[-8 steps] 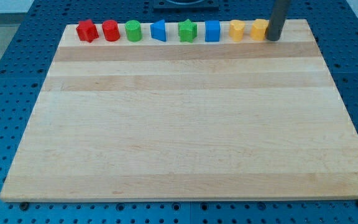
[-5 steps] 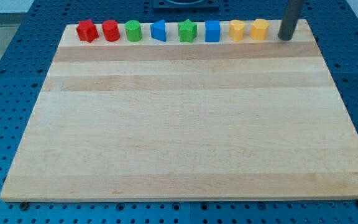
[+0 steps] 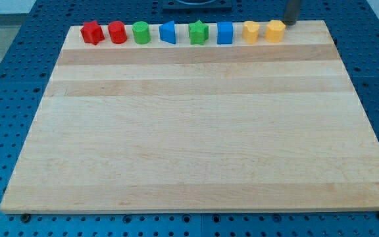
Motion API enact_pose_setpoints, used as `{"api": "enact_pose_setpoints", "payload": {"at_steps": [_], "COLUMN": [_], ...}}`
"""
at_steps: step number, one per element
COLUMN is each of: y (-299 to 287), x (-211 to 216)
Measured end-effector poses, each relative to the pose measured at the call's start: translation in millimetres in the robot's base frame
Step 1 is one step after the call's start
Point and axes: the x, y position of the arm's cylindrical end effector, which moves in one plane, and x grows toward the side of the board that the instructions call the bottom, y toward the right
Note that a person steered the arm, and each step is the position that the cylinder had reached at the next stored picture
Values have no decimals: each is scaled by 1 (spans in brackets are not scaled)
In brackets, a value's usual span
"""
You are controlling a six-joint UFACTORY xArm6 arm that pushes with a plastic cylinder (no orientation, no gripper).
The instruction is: Slide the green star to the center
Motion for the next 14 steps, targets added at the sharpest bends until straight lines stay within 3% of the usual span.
{"api": "enact_pose_setpoints", "payload": {"at_steps": [6,12,14], "y": [-197,-249,-228], "x": [1,76,89]}}
